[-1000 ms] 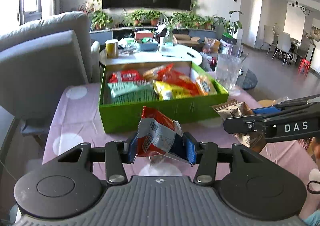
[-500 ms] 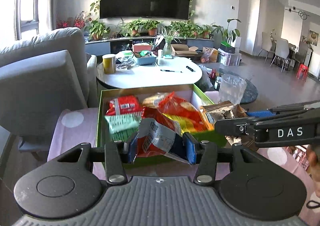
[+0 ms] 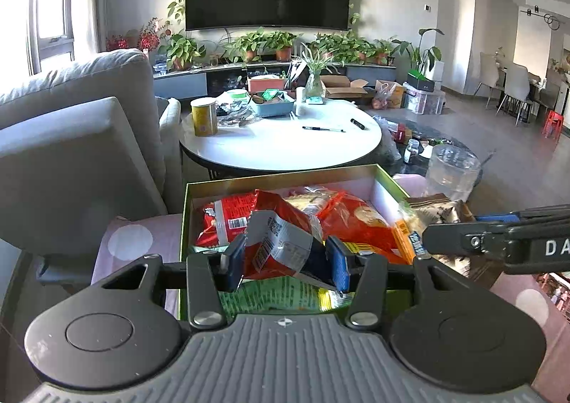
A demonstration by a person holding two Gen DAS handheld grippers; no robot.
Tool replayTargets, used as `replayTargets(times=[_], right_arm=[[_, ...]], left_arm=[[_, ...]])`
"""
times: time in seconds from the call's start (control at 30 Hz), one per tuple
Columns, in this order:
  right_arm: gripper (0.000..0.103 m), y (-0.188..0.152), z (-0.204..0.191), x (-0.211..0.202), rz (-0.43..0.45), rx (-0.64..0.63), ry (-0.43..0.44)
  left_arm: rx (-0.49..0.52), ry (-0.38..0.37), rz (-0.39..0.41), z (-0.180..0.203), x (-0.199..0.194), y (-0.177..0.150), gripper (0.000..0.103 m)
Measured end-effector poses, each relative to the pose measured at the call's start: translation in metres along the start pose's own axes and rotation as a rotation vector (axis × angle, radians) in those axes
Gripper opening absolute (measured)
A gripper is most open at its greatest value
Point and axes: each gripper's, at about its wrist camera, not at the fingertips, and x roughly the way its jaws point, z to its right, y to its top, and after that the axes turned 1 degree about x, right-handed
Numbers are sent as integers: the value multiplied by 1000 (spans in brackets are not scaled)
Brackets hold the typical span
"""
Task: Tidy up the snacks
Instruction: 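Carry the packet and the brown bag over the green box with both grippers, then open both grippers to drop the packet and brown bag into the box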
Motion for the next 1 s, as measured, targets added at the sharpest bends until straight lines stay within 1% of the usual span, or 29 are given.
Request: replayTargets(times=[0.27, 0.43, 0.5, 0.57, 0.6, 0.63, 0.8, 0.87, 1.0], right_arm=[[64, 6, 12, 16, -11, 37, 4], [64, 7, 17, 18, -10, 44, 3], [64, 8, 18, 20, -10, 49, 0], [64, 8, 20, 21, -10, 57, -1], [64, 8, 21, 22, -10, 61, -1], [64, 8, 21, 22, -11, 63, -1], [64, 11, 22, 27, -14, 64, -10], [64, 14, 23, 30, -11, 66, -12], [64, 22, 21, 36, -1, 64, -18]], left_arm=[[2, 2, -24, -2, 32, -6, 45], [2, 2, -31, -2, 43, -10, 45], [11, 13, -38, -1, 47, -12, 50], [16, 39, -40, 0, 48, -15, 69], [15, 46, -35, 0, 47, -16, 71], [14, 48, -31, 0, 46, -18, 73], [-21, 68, -40, -6, 40, -21, 75], [-40, 79, -34, -11, 36, -21, 77], [-69, 96, -18, -19, 26, -20, 78]])
